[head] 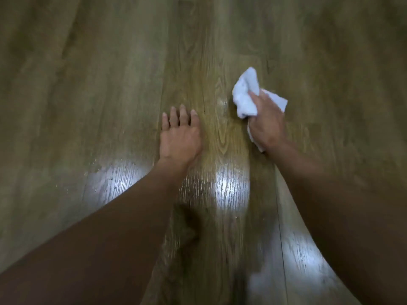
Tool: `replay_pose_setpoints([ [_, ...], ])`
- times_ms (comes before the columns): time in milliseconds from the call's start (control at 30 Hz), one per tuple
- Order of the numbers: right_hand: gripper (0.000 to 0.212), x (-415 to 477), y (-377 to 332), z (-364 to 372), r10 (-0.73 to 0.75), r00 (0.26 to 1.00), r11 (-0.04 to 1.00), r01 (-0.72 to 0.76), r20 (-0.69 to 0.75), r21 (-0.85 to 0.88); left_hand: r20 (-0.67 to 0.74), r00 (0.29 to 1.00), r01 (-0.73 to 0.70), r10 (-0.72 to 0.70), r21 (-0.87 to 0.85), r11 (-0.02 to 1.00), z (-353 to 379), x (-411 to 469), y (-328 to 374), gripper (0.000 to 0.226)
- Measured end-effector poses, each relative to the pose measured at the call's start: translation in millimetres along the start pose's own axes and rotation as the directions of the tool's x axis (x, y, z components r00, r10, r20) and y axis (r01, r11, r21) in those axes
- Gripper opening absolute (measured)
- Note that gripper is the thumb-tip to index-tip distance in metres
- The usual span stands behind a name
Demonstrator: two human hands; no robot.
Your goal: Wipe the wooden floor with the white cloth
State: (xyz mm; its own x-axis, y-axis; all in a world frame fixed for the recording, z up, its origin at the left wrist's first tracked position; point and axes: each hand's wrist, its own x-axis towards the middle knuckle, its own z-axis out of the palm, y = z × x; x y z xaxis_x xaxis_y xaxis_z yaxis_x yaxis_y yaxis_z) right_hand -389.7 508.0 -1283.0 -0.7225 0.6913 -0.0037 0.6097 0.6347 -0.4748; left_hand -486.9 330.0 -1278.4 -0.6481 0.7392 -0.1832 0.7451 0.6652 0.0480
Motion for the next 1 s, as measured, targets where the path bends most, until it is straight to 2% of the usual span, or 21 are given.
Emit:
replay_pose_setpoints([
  [67,0.05,18.1,-13.7,8.8,0.058,0.998,0.996,-0.058,0.003,-0.066,0.042,0.999,0.027,-0.026,-0.025,0.999,1.2,-2.0,5.3,0.052],
  [100,0.052,23.1,-21.0,14.9,0.029,0.999,0.995,-0.027,0.016,-0.096,0.039,0.999,0.027,-0.025,-0.034,0.999,0.0,-0.5,5.3,0.052],
  [200,0.056,-4.3,-29.2,21.0,-0.146,0.977,0.981,0.163,0.157,-0.105,0.073,0.997,0.011,-0.005,-0.082,0.997,-10.6,-0.4,-4.1,0.05],
  [300,0.06,-55.4,-1.4,12.4,-0.318,0.936,0.942,0.33,0.149,-0.059,0.08,0.997,0.003,0.005,-0.107,0.994,-11.8,-1.1,-7.4,0.051],
  [367,0.053,-55.0,19.8,2.2,-0.278,0.959,0.96,0.279,0.065,-0.011,0.079,0.997,0.015,-0.006,-0.117,0.993,-7.8,-3.5,-4.8,0.052],
  [433,0.039,-28.7,22.1,-5.0,-0.092,0.993,0.991,0.099,-0.075,0.09,0.079,0.997,0.021,-0.014,-0.097,0.995,-4.3,-5.6,-0.1,0.053],
  [500,0.036,0.8,7.5,-2.1,0.085,0.987,0.989,-0.067,-0.135,0.131,0.077,0.997,0.028,-0.021,-0.092,0.995,-3.4,-6.0,5.0,0.054],
  [533,0.039,8.9,-1.0,3.5,0.083,0.989,0.996,-0.079,-0.119,0.038,0.068,0.998,0.024,-0.018,-0.1,0.995,-4.8,-5.1,9.8,0.055],
  [600,0.052,5.2,-11.8,13.7,-0.047,0.999,0.993,0.047,0.01,-0.11,0.03,0.999,-0.037,0.042,-0.126,0.991,-11.5,-4.9,23.5,0.059],
  [667,0.057,-18.3,-7.6,11.8,-0.152,0.981,0.984,0.161,0.122,-0.073,0.026,0.991,-0.125,0.132,-0.182,0.975,-18.2,-6.3,39.1,0.061],
  [767,0.054,-47.5,24.6,-12.2,-0.211,0.963,0.972,0.225,0.168,-0.07,0.092,0.983,-0.131,0.159,-0.255,0.958,-16.9,-8.0,53.9,0.061],
  [833,0.045,-54.8,36.6,-26.4,-0.124,0.986,0.991,0.128,0.112,-0.029,0.083,0.986,-0.118,0.144,-0.259,0.959,-11.4,-4.0,53.8,0.058],
  [900,0.034,-39.6,32.0,-30.5,0.076,0.996,0.985,-0.067,-0.047,0.161,0.067,0.991,-0.095,0.116,-0.258,0.961,-8.0,2.7,54.1,0.055],
  [933,0.038,-24.6,26.4,-26.9,0.159,0.982,0.966,-0.132,-0.106,0.223,0.072,0.992,-0.082,0.103,-0.244,0.966,-7.5,4.3,56.0,0.054],
  [967,0.039,-13.9,15.1,-25.1,0.206,0.974,0.961,-0.185,-0.09,0.206,0.088,0.991,-0.074,0.096,-0.222,0.972,-8.4,4.7,58.8,0.055],
  [1000,0.038,-6.0,10.7,-20.8,0.192,0.98,0.975,-0.184,-0.052,0.122,0.106,0.99,-0.072,0.095,-0.2,0.977,-9.7,4.5,62.3,0.057],
])
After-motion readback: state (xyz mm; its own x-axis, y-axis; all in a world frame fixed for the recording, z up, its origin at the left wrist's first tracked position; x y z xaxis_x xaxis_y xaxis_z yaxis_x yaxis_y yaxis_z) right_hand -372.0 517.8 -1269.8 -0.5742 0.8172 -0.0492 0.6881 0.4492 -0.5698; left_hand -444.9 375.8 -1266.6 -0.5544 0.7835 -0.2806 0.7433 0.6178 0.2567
